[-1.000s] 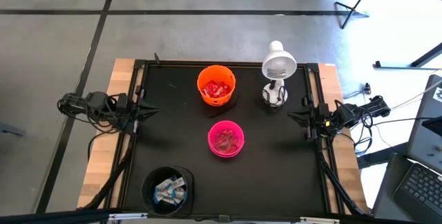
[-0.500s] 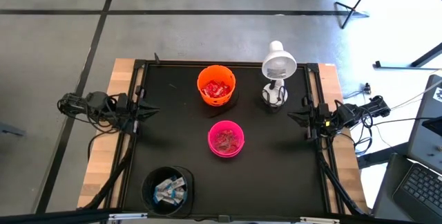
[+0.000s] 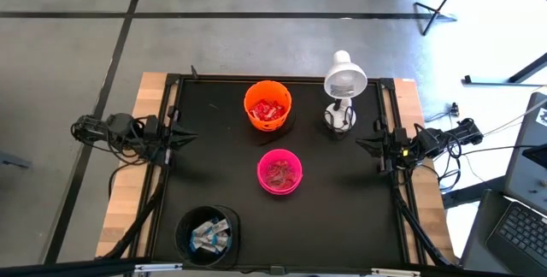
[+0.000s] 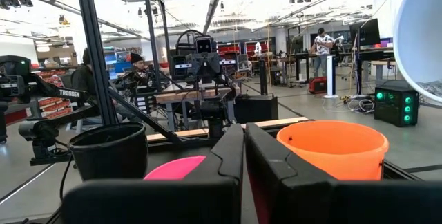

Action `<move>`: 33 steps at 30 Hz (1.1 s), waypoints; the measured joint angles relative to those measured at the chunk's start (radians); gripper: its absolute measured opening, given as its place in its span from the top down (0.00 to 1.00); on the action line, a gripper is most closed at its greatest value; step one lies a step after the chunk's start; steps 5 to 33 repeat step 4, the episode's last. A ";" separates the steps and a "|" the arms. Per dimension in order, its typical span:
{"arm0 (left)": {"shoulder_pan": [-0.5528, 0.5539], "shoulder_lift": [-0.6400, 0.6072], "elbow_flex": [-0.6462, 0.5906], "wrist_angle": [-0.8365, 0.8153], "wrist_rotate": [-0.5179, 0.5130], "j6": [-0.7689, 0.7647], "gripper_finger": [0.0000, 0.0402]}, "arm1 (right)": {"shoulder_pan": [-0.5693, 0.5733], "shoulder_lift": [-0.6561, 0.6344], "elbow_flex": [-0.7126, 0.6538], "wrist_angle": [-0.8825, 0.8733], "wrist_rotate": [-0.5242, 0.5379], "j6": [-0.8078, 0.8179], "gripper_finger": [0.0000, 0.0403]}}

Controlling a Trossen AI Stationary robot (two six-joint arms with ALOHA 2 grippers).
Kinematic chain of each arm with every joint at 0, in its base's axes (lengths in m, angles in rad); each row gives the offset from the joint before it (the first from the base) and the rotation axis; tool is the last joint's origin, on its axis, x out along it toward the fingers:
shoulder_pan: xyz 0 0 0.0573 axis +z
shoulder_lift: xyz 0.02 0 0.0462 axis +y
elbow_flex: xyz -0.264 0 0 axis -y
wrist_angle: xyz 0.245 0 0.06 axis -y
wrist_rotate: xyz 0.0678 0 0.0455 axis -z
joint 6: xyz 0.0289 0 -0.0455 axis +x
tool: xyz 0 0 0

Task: Sort candy
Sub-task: Return to Home Position

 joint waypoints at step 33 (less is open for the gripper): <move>0.000 0.000 0.000 0.000 0.000 0.000 0.94 | 0.000 0.000 0.000 0.000 0.000 0.000 0.96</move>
